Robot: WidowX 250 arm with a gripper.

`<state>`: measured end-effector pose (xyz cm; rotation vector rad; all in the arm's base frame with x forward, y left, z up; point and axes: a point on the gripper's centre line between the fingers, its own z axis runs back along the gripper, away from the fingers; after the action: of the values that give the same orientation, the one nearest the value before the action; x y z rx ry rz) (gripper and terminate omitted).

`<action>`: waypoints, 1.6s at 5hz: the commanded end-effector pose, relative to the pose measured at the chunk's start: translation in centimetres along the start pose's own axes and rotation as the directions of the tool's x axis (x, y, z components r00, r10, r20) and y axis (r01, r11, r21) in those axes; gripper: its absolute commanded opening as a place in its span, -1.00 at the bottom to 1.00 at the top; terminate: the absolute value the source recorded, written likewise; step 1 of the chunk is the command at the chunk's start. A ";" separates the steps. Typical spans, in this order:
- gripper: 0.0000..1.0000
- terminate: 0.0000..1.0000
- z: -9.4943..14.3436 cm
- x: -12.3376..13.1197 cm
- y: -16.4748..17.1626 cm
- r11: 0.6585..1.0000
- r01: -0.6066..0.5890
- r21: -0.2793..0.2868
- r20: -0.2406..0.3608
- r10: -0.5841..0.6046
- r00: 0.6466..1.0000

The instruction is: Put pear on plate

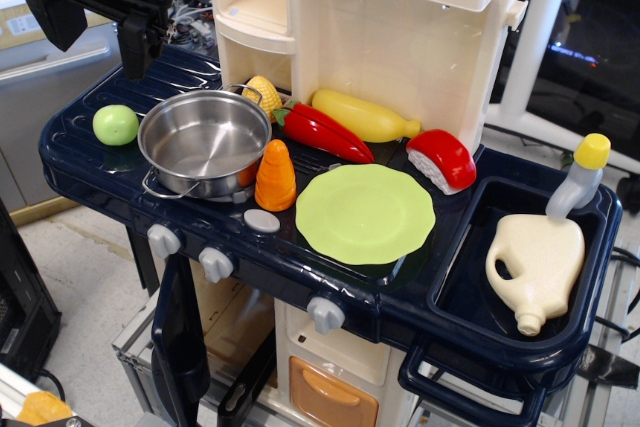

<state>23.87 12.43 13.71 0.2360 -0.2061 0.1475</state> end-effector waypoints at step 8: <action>1.00 -1.00 -9.3 3.1 3.9 0.979 0.187 -0.085 0.087 -0.180 0.980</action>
<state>27.63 18.29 4.80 0.1290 -0.2422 -0.0333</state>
